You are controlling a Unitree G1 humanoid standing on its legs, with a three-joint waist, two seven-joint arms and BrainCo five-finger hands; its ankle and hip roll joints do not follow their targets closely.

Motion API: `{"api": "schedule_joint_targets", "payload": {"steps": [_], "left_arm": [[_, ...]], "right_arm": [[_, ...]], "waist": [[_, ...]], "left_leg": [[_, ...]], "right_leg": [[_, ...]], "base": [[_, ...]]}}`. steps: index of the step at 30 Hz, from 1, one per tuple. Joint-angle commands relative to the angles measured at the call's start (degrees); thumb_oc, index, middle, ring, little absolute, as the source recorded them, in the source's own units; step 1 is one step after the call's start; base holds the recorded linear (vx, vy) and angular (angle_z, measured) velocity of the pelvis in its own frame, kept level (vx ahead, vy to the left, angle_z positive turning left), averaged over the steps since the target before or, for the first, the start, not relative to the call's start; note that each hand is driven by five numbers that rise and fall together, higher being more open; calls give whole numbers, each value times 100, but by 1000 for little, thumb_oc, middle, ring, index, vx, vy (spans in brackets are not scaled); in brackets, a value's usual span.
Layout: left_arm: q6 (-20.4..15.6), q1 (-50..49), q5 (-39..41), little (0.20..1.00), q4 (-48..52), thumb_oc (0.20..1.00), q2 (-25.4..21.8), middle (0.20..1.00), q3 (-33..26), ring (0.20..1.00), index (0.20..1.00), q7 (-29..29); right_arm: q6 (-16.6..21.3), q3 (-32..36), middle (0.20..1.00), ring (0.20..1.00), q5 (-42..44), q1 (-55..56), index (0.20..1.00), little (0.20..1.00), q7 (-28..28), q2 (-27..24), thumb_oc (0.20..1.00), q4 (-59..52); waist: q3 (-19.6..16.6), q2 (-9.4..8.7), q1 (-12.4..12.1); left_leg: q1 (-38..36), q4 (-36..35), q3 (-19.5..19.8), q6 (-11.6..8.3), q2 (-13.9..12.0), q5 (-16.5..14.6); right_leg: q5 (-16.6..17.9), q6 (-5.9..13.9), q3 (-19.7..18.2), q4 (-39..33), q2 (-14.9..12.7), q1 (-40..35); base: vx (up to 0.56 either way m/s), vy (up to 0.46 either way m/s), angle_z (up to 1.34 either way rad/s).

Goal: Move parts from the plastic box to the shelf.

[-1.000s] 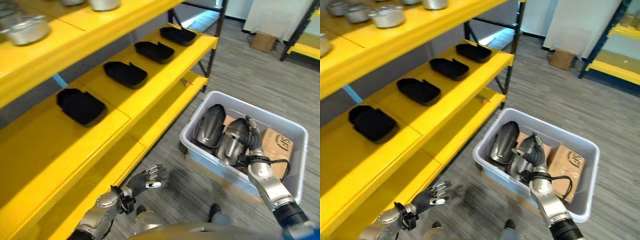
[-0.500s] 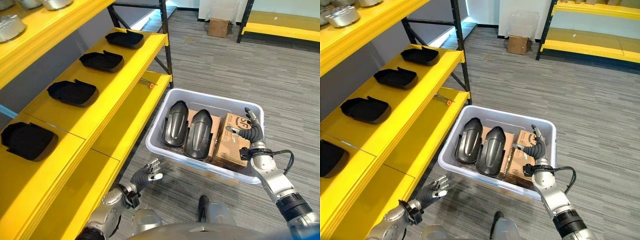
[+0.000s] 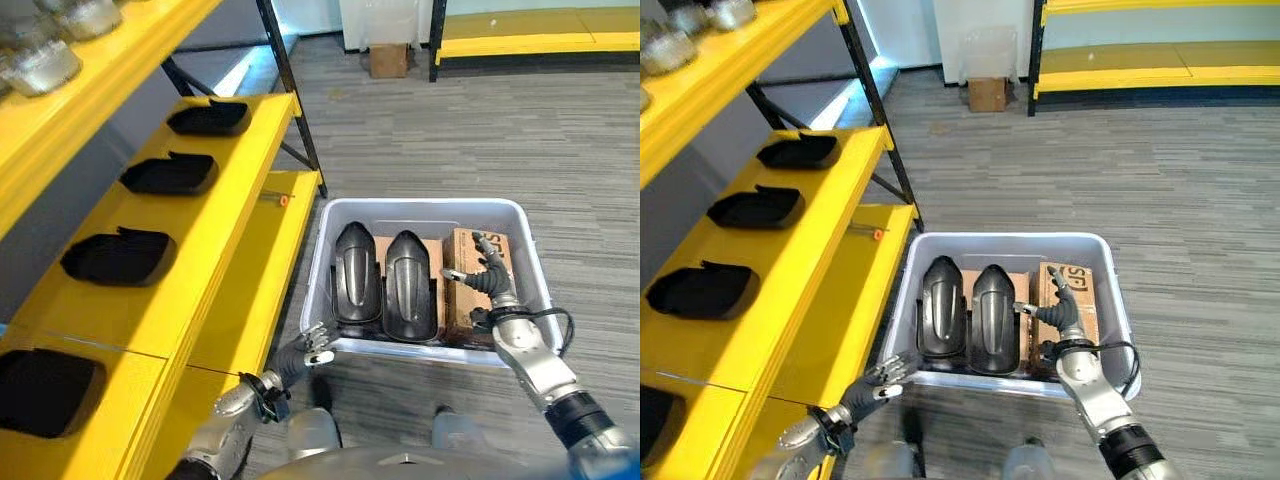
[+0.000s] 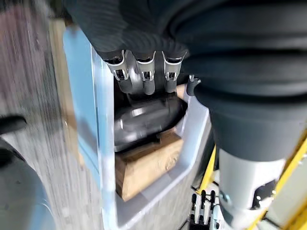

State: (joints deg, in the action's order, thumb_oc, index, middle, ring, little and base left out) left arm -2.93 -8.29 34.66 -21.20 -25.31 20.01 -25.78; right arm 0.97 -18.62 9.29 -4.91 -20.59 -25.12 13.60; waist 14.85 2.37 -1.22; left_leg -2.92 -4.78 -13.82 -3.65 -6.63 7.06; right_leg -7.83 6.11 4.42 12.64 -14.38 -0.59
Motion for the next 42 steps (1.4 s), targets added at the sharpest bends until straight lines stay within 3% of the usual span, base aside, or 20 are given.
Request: {"api": "schedule_joint_targets", "payload": {"steps": [1, 4, 6, 8, 14, 18, 23, 28, 30, 34, 42], "left_arm": [[-368, -118, -172, 1000, 438, 1000, -12, 1000, -36, 1000, 1000, 52], [-418, -102, -240, 1000, 530, 1000, -57, 1000, -63, 1000, 1000, 130], [-328, -26, -174, 1000, 789, 1000, -178, 1000, -32, 1000, 1000, 65], [-352, 176, -129, 1000, 864, 1000, -240, 1000, 11, 1000, 1000, 206], [-253, 408, -190, 1000, 1059, 1000, -199, 1000, 94, 1000, 1000, 61], [-10, 593, 387, 1000, 1112, 1000, -91, 1000, 186, 1000, 1000, 105], [-8, 882, 391, 1000, 1109, 1000, -52, 1000, 332, 1000, 1000, 296], [-45, 1243, 507, 1000, 1219, 1000, -74, 1000, 455, 1000, 1000, 520], [-30, 1301, 550, 1000, 1318, 1000, -105, 1000, 479, 1000, 1000, 440], [32, 1439, 480, 1000, 1489, 1000, -113, 1000, 562, 1000, 1000, 519], [73, 1721, 455, 1000, 1887, 1000, -145, 1000, 634, 1000, 1000, 1012]], "right_arm": [[214, 20, 1000, 1000, -176, -362, 1000, 1000, -115, -41, 1000, -463], [169, 16, 1000, 1000, -83, -438, 1000, 1000, -105, 22, 1000, -438], [187, 107, 1000, 1000, -160, -556, 1000, 1000, -420, 101, 1000, -401], [33, 170, 1000, 1000, -192, -825, 1000, 1000, -839, 158, 1000, -256], [-60, 418, 1000, 1000, -316, -1185, 1000, 1000, -1237, 211, 1000, 196], [-220, 304, 1000, 1000, -622, -1415, 1000, 1000, -1125, 117, 1000, 278], [-188, 234, 1000, 1000, -568, -1682, 1000, 1000, -945, -8, 1000, 473], [-156, 195, 1000, 1000, -338, -2087, 1000, 1000, -1141, -35, 1000, 595], [-84, 226, 1000, 1000, -442, -2180, 1000, 1000, -1087, -48, 1000, 522], [-342, 230, 1000, 1000, -392, -2315, 1000, 1000, -997, -91, 1000, 258], [-525, 184, 1000, 1000, -248, -2354, 1000, 1000, -1425, 15, 1000, -114]], "waist": [[-150, 34, -191], [-123, 16, -288], [33, 15, -402], [213, 33, -458], [536, 121, -517], [784, 176, -474], [1113, 165, -471], [1455, 136, -535], [1495, 121, -551], [1495, 96, -556], [1495, -18, -549]], "left_leg": [[109, 665, 274, -104, -478, -481], [125, 640, 184, -78, -488, -502], [307, 712, 186, -59, -507, -521], [536, 797, 226, -85, -532, -473], [845, 961, 407, -107, -556, -418], [1066, 1028, 462, -140, -583, -360], [1347, 958, 481, -145, -610, -252], [1745, 1078, 548, -97, -534, -246], [1904, 1155, 571, -84, -503, -263], [2275, 1281, 576, -56, -469, -274], [3346, 1632, 632, 78, -314, -361]], "right_leg": [[263, -3, 727, -136, 74, -131], [353, 65, 870, -229, -20, -122], [381, 83, 964, -266, -37, -33], [357, 58, 1013, -171, -37, 120], [216, -69, 991, 163, 38, 401], [184, -118, 876, 381, 79, 711], [253, -111, 825, 545, 117, 1175], [253, -115, 809, 852, 140, 1660], [256, -104, 815, 922, 133, 1813], [276, -87, 787, 1057, 113, 2191], [261, -57, 674, 1439, 217, 3202]], "base": [[27, 18, -21], [-2, -12, -21], [-82, -55, -8], [-161, -49, 5], [-30, -25, 2], [-47, 21, 1], [-91, 37, -6], [-96, 7, 2], [-29, 9, 6], [-32, 48, 9], [-45, 4, 2]]}}
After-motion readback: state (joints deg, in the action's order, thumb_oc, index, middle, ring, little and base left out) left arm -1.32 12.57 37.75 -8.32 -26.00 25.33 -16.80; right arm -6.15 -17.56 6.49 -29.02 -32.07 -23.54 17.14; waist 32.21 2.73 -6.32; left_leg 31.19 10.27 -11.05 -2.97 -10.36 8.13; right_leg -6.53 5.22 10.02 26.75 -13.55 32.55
